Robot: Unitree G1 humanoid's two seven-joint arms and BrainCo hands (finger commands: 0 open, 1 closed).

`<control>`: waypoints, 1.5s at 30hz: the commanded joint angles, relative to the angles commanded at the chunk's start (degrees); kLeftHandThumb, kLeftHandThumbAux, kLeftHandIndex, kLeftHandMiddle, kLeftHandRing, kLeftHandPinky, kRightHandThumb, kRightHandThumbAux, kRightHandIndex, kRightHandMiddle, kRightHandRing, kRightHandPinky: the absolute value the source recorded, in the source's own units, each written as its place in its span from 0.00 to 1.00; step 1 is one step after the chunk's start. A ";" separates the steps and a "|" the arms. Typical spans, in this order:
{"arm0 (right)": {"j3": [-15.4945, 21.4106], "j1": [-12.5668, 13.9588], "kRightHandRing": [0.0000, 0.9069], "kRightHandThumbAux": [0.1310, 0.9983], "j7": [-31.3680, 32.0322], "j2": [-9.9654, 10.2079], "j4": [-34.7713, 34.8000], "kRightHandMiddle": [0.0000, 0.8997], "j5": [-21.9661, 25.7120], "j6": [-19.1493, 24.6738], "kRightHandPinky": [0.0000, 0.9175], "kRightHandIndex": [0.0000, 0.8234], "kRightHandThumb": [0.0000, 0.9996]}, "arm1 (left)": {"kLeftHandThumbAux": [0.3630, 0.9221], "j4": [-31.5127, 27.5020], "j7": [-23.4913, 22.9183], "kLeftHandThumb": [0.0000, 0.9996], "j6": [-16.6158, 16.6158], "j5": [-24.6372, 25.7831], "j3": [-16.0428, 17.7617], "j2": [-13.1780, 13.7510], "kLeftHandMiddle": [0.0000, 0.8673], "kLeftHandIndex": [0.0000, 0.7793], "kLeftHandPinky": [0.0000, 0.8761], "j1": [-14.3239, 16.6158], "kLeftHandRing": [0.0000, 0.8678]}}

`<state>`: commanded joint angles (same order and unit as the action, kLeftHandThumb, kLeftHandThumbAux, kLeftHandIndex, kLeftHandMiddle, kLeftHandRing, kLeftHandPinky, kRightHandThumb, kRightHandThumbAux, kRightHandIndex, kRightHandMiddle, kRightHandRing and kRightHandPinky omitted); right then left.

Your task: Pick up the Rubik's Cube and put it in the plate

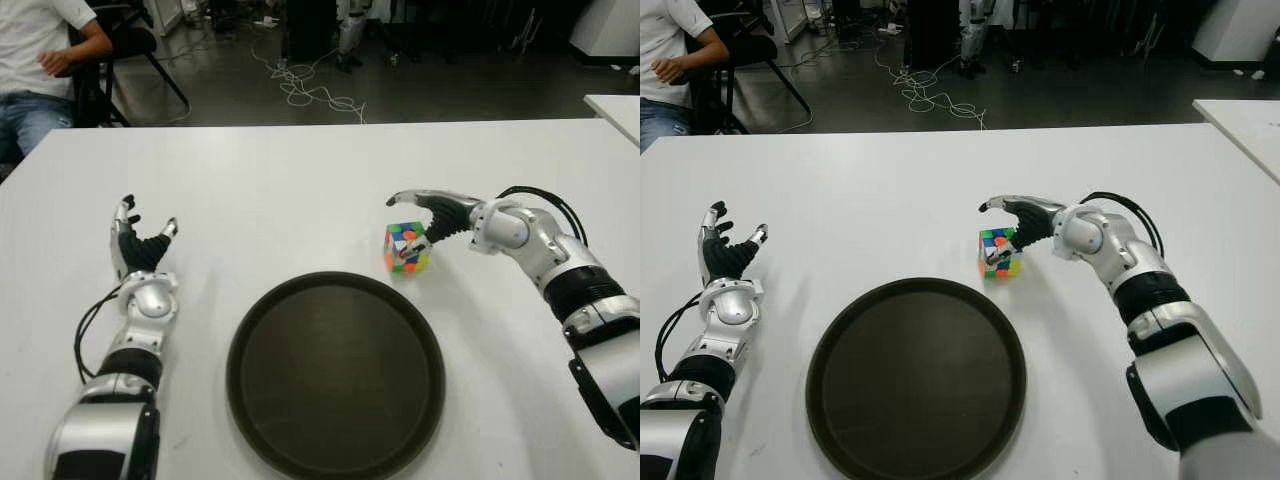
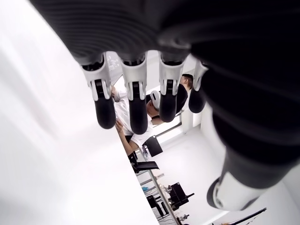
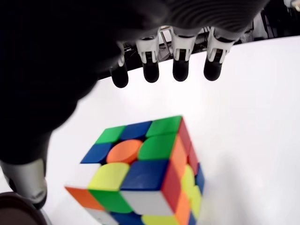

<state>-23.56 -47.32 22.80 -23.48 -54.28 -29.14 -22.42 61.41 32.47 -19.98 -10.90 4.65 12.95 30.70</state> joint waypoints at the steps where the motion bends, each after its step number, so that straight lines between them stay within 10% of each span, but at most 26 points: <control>1: -0.10 0.07 0.00 0.56 0.02 0.00 0.30 0.00 -0.11 0.28 0.00 0.00 0.00 | 0.71 -0.01 -0.07 0.39 -0.04 0.17 0.13 -0.05 0.17 0.12 0.18 0.01 0.17; 45: -2.51 2.58 0.00 0.55 -0.83 1.17 1.41 0.00 -1.66 1.85 0.00 0.00 0.00 | 0.70 -0.06 -0.52 0.41 -0.27 0.23 -0.12 0.21 0.17 0.13 0.23 -0.14 0.19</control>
<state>-26.07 -44.74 21.97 -22.31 -52.87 -30.80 -20.57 61.35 31.95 -20.25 -10.67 4.52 13.16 30.55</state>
